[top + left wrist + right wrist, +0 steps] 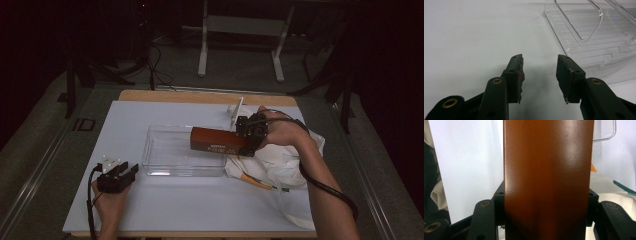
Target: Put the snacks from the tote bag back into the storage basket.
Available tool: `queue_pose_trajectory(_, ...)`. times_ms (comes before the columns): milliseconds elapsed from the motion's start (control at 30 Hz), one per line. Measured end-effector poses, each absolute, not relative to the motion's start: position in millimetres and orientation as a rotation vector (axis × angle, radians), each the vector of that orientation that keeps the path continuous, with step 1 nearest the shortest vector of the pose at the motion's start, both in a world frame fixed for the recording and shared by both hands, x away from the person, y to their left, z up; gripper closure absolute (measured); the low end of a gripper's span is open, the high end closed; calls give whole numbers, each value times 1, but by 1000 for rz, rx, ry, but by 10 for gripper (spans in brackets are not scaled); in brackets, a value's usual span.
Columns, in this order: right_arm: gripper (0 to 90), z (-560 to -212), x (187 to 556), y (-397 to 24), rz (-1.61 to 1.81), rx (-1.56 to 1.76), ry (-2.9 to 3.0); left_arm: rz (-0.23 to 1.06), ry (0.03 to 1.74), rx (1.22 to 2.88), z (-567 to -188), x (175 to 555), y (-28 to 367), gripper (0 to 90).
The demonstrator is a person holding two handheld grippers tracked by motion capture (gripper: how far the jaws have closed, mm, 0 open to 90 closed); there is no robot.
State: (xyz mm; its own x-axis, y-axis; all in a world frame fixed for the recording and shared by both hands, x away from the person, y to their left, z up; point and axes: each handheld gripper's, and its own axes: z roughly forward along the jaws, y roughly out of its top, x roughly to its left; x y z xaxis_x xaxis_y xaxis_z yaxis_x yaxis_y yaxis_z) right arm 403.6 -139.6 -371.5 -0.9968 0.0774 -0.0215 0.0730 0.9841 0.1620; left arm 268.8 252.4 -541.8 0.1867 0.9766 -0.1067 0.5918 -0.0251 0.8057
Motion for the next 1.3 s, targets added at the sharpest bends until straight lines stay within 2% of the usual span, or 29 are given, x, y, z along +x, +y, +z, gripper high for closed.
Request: queue_pose_trajectory(1300,433,-379,403,-114,263,39,3115,639,1497,1705,-542,269,253,572)
